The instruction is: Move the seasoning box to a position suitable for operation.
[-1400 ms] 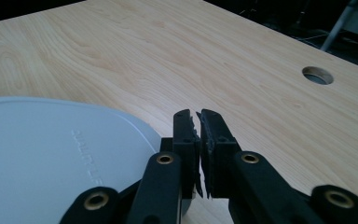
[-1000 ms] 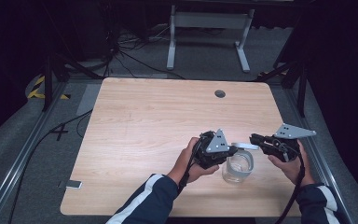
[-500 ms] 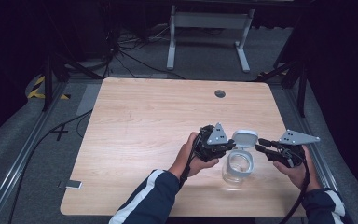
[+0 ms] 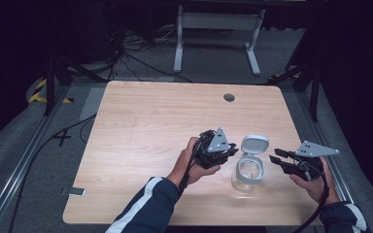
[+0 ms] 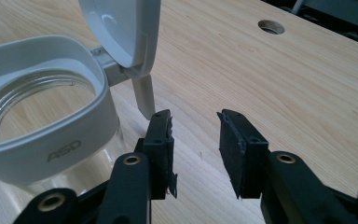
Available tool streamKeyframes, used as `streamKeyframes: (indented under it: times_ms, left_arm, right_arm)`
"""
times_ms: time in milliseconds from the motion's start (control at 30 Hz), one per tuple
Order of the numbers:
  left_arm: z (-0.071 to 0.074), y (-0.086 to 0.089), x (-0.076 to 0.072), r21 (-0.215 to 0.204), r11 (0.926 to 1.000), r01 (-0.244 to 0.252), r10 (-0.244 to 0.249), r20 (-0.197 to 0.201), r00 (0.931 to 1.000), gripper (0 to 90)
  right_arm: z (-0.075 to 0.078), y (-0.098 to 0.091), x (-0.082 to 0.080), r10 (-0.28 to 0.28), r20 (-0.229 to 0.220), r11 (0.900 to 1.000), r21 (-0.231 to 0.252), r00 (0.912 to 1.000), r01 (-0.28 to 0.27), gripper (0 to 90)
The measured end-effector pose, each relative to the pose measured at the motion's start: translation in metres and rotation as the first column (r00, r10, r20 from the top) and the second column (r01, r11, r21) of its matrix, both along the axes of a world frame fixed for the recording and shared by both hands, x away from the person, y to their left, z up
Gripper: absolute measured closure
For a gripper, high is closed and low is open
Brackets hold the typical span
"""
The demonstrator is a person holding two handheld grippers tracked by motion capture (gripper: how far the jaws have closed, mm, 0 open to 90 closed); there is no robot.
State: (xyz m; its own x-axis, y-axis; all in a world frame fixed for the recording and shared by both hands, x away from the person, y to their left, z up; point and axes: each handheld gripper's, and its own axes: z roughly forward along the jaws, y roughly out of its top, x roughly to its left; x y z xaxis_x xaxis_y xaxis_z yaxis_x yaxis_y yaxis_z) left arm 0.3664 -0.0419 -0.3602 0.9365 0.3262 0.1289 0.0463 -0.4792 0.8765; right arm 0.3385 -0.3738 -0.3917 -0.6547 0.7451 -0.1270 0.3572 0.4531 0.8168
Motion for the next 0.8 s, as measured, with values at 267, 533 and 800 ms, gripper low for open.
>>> streamKeyframes:
  times_ms: [267, 533, 800]
  left_arm:
    - [-0.004, 0.031, -0.007, 0.047, 0.9985, -0.026, 0.026, 0.014, 0.9996, 73.0]
    - [-0.030, 0.071, -0.020, 0.178, 0.9799, -0.091, 0.081, 0.060, 0.9949, 56.1]
    - [-0.052, 0.123, -0.020, 0.228, 0.9515, -0.206, 0.202, 0.041, 0.9785, 43.1]
  right_arm:
    - [-0.003, -0.003, -0.007, -0.006, -0.001, 1.0000, -0.001, 1.0000, 0.006, 60.7]
    - [-0.008, -0.005, -0.015, -0.018, 0.003, 0.9994, -0.031, 0.9998, 0.018, 52.7]
    - [-0.013, -0.004, -0.020, -0.013, 0.004, 0.9983, -0.058, 0.9999, 0.013, 47.3]
